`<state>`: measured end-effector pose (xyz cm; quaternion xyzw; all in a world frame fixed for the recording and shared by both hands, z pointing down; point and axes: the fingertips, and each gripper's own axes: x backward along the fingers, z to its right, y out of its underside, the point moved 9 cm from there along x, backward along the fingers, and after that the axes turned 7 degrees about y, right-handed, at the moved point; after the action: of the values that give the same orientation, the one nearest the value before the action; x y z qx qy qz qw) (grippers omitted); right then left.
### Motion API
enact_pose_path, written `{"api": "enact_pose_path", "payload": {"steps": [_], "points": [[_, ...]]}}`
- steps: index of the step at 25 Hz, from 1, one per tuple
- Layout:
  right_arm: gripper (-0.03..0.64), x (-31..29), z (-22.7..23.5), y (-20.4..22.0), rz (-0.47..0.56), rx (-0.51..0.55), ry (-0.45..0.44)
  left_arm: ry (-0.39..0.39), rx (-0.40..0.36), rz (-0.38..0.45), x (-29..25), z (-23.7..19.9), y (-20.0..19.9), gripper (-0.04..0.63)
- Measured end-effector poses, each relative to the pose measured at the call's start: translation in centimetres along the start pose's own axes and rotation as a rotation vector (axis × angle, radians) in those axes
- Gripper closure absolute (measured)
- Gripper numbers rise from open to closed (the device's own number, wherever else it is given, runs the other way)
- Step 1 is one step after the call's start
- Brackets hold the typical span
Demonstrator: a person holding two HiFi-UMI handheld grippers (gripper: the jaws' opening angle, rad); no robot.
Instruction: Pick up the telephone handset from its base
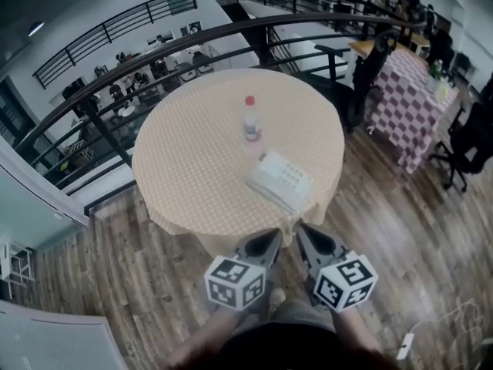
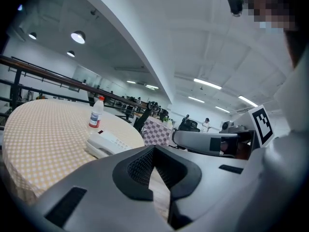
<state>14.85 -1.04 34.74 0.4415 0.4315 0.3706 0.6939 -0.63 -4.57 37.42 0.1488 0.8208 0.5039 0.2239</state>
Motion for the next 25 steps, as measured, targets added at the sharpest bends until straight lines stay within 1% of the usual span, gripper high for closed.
{"api": "enact_pose_path", "payload": {"steps": [8,13,20,25], "points": [[0.606,-3.8,3.0,-1.1,-0.036,0.019,-0.059,-0.056,0.011,0.012,-3.4,-2.0,-1.3,0.588],[0.604,-4.6,3.7,-0.8,-0.045,0.025,-0.082,-0.092,0.025,0.015,-3.8,-2.7,-1.0,0.588],[0.604,-5.6,5.2,-0.6,-0.079,0.014,-0.103,-0.120,0.050,0.025,-4.6,-3.4,-1.2,0.588],[0.604,-6.4,5.5,-0.4,-0.094,0.007,-0.108,-0.141,0.063,0.029,-4.4,-4.0,-1.5,0.588]]}}
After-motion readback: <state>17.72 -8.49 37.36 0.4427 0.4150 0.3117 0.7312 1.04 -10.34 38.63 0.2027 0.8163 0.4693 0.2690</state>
